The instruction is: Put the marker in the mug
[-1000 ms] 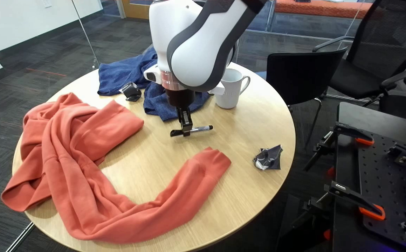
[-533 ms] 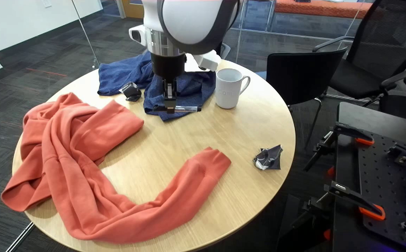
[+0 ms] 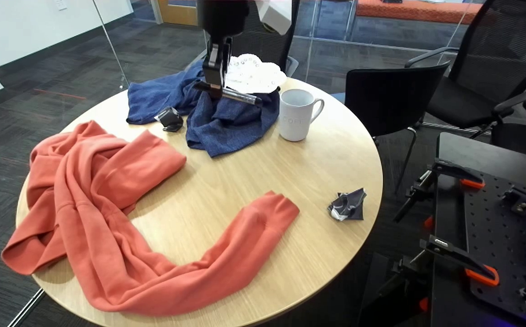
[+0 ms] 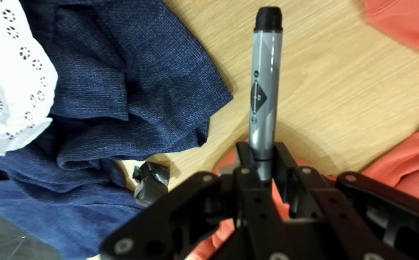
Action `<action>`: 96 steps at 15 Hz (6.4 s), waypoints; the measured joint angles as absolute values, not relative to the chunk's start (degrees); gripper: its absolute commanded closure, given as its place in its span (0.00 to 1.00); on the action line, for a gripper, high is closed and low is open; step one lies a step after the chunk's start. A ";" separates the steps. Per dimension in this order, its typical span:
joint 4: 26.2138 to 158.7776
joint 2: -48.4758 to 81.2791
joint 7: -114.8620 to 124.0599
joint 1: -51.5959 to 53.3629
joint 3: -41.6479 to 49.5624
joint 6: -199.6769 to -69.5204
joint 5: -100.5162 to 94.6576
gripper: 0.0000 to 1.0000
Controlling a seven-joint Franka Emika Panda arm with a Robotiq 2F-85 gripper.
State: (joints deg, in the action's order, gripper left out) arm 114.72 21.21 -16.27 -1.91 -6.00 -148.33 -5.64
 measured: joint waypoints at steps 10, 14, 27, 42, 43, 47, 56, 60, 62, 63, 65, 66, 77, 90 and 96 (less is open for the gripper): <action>122.15 8.66 -9.64 -0.83 -3.23 -148.19 -5.63 0.81; 123.03 7.72 -9.64 -0.76 -3.23 -148.19 -5.63 0.81; 123.09 8.69 4.96 0.18 0.21 -151.16 -15.33 0.95; 121.47 10.25 67.14 8.01 10.58 -150.16 -52.56 0.95; 121.10 10.33 71.74 8.57 10.93 -149.01 -54.60 0.95; 119.90 11.20 89.97 9.65 10.15 -141.85 -62.70 0.95; 116.83 15.51 115.59 9.36 4.55 -119.24 -66.58 0.95; 115.34 17.78 120.70 9.08 3.48 -113.07 -66.58 0.95; 114.65 19.08 122.66 8.86 3.26 -111.29 -66.58 0.95; 114.39 19.74 123.47 8.72 3.23 -110.94 -66.58 0.95; 113.87 21.08 124.82 8.34 3.22 -110.89 -66.57 0.95; 113.62 21.76 125.36 8.09 3.19 -110.89 -66.57 0.95; 113.21 25.25 126.56 7.09 2.89 -110.91 -66.73 0.95; 113.28 28.69 130.91 6.19 2.81 -110.93 -72.27 0.95; 113.28 31.12 131.02 5.67 2.70 -110.97 -72.60 0.95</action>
State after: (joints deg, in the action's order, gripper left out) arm 113.28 31.12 131.02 5.67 2.70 -110.97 -72.60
